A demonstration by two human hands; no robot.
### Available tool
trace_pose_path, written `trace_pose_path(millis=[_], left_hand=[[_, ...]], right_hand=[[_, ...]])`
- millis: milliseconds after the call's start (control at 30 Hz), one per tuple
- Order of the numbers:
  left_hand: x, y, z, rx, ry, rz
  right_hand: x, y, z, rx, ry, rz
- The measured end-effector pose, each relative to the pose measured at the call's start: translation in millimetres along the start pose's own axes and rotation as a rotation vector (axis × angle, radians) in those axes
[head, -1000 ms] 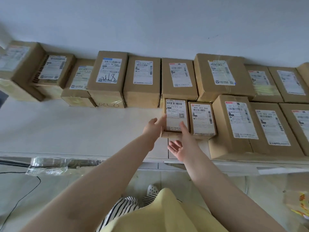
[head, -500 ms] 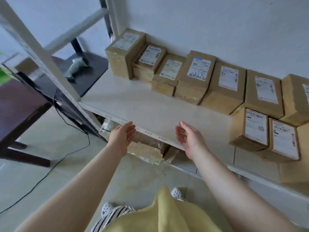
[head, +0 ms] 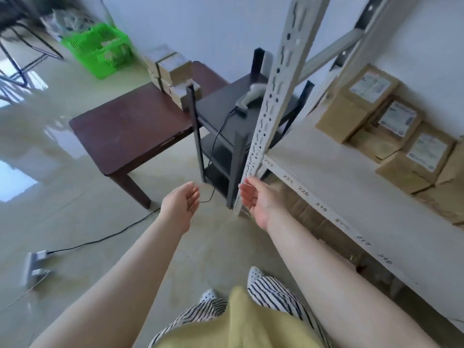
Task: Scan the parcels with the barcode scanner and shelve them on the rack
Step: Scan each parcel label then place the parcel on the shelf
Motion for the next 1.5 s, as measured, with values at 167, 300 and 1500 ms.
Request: trace_pose_path(millis=[167, 300, 1500], left_hand=[[-45.5, -21.5, 36.3, 0.088, -0.033, 0.050], [-89.5, -19.3, 69.2, 0.136, -0.060, 0.103], [-471.9, 169.2, 419.9, -0.145, -0.059, 0.066]], right_hand=[[-42.1, 65.9, -6.9, 0.070, 0.031, -0.039], [-90.6, 117.2, -27.9, 0.096, 0.004, -0.086], [-525.2, 411.0, -230.6, 0.417, -0.082, 0.090]])
Point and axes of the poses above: each hand's wrist, its own x-axis away from the middle knuckle, its own y-axis out of the palm, z = x × y, the point moved 7 cm from there along -x, towards the middle knuckle, and after that the axes turned 1 degree about -y, right-handed, at the moved point
